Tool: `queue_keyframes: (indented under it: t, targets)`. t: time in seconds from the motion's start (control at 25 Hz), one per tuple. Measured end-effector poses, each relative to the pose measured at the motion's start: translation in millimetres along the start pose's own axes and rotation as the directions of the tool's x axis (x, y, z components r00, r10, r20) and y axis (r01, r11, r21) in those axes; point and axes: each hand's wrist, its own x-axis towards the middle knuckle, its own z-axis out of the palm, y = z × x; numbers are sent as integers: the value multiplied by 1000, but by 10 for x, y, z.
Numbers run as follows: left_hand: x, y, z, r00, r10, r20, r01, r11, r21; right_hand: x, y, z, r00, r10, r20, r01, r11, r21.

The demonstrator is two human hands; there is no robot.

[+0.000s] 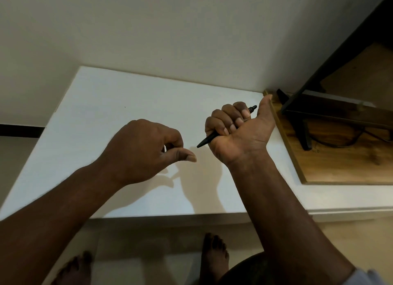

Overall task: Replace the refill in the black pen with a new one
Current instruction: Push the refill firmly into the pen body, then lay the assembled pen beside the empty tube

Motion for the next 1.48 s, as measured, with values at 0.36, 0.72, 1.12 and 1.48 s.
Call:
queue_keyframes:
  t: [0.36,0.72,1.12,1.48]
  targets:
    - [-22,13,-16,993,81,-85,-72,992,105,3,58,-16,1000,6,15,-5,1000,-16]
    - [36,-204,-82,933,-356,-51,359,925,124,117,141,0,985,-39,-168,-78,768,-636]
    - [13,-522,-14,771,-636,38,614,758,222,121,330,-174,982,-87,165,146,-188,-971]
    - [39,-453,21,730,-682,30,672,726,148,157,391,-247,980,-83,181,152,-280,-948]
